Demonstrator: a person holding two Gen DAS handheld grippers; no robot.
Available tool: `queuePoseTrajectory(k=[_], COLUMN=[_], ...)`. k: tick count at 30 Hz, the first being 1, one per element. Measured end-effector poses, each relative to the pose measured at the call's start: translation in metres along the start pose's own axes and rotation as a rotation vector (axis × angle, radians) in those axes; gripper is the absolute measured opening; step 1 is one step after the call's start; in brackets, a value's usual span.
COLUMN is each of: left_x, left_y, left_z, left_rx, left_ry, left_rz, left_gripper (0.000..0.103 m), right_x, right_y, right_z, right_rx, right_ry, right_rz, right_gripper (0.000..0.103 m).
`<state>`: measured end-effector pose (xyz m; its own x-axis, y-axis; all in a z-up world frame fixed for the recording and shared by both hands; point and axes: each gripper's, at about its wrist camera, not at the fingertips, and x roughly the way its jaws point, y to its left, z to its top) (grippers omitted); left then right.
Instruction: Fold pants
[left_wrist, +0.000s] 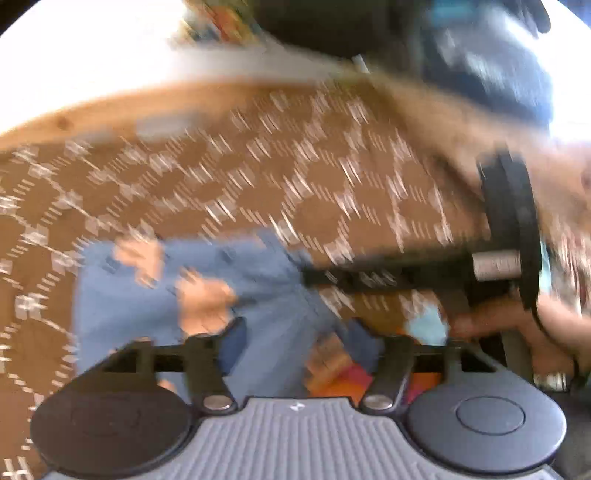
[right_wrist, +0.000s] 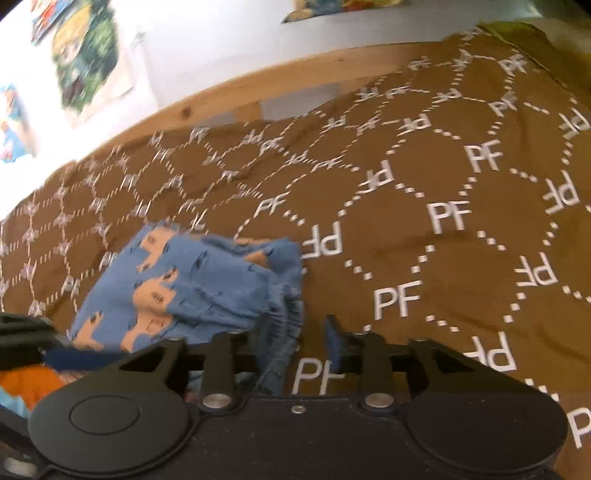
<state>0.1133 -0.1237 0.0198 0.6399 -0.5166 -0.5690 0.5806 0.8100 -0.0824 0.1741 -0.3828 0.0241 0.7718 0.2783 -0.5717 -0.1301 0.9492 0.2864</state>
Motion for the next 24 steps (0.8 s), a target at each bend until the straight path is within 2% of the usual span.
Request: queuePoseTrajectory(k=[2, 4, 6, 7, 9, 11, 13, 14, 19, 21, 24], left_x=[-0.012, -0.016, -0.011, -0.008, 0.000, 0.006, 0.007, 0.003, -0.012, -0.018, -0.029], left_y=[0.017, 0.034, 0.053, 0.061, 0.074, 0.080, 0.083, 0.085, 0.085, 0.085, 0.085], left_z=[0.002, 0.000, -0.005, -0.010, -0.019, -0.031, -0.045, -0.050, -0.063, -0.065, -0.061], left_rx=[-0.053, -0.119, -0.188, -0.219, -0.276, -0.292, -0.310, -0.330, -0.333, -0.322, -0.323], left_ry=[-0.051, -0.072, -0.038, -0.005, 0.071, 0.156, 0.204, 0.192, 0.187, 0.190, 0.209], left_rz=[0.081, 0.210, 0.363, 0.416, 0.470, 0.476, 0.479, 0.468, 0.433, 0.420, 0.396], left_gripper=[0.085, 0.101, 0.101, 0.101, 0.101, 0.101, 0.102, 0.102, 0.102, 0.102, 0.103], right_x=[-0.005, -0.007, -0.006, -0.007, -0.007, -0.003, 0.004, 0.007, 0.005, 0.000, -0.015], right_y=[-0.002, 0.000, 0.007, 0.012, 0.023, 0.036, 0.046, 0.047, 0.041, 0.039, 0.040], right_z=[0.001, -0.002, -0.004, -0.006, -0.012, -0.019, -0.029, -0.035, -0.036, -0.035, -0.031], right_rx=[0.014, 0.019, 0.011, -0.007, -0.064, -0.154, -0.253, -0.288, -0.265, -0.247, -0.202], right_ry=[-0.035, -0.055, -0.058, -0.061, -0.056, -0.021, 0.041, 0.075, 0.094, 0.087, -0.027], right_rz=[-0.028, -0.046, -0.054, -0.052, -0.037, -0.045, -0.099, -0.118, -0.099, -0.089, -0.080], right_gripper=[0.072, 0.080, 0.090, 0.098, 0.102, 0.102, 0.102, 0.102, 0.102, 0.102, 0.102])
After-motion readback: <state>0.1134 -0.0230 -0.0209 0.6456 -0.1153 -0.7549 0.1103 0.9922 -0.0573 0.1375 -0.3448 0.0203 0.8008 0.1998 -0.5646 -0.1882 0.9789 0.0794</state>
